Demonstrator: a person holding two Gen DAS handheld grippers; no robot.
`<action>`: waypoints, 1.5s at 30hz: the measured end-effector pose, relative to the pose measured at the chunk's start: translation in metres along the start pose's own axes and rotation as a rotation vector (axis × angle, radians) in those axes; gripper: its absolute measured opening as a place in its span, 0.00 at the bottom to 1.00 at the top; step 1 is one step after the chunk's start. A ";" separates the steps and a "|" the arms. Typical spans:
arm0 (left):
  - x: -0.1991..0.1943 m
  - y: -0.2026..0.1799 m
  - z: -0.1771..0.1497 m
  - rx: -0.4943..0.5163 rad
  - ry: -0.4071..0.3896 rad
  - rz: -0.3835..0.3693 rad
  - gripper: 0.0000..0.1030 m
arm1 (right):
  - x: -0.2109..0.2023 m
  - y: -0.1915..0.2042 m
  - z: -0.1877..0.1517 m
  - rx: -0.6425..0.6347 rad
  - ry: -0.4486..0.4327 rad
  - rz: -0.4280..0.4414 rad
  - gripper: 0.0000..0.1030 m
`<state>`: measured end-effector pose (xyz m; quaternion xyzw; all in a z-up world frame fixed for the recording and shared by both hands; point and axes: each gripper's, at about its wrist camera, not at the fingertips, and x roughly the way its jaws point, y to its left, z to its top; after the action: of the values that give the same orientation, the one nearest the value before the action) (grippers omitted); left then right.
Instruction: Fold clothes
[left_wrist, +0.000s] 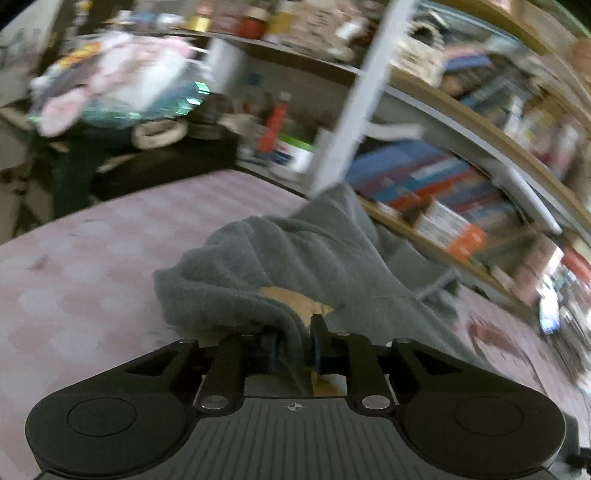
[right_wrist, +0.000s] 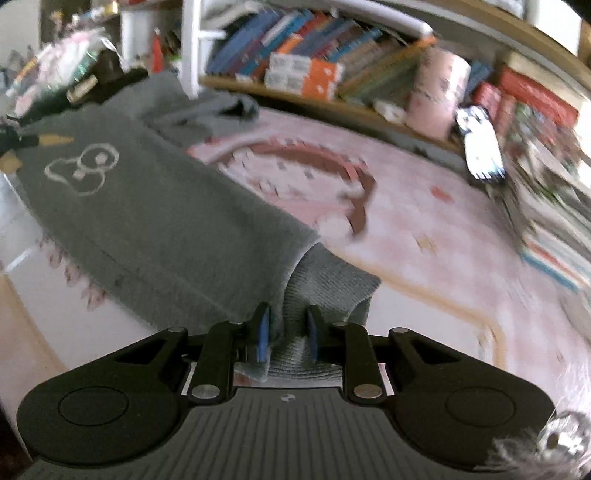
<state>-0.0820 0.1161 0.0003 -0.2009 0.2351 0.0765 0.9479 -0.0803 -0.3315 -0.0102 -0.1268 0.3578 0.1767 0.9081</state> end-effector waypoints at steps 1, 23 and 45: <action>0.001 -0.002 -0.001 0.008 0.009 -0.008 0.22 | -0.005 0.001 -0.005 0.002 0.016 -0.012 0.19; -0.033 0.047 0.005 -0.180 -0.088 0.029 0.71 | 0.026 0.042 0.063 -0.080 -0.135 0.055 0.41; 0.022 0.085 0.000 -0.630 0.101 -0.229 0.69 | 0.018 0.000 0.018 -0.088 0.063 -0.090 0.31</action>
<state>-0.0828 0.1943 -0.0396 -0.5127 0.2226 0.0283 0.8287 -0.0569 -0.3213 -0.0092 -0.1883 0.3721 0.1470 0.8969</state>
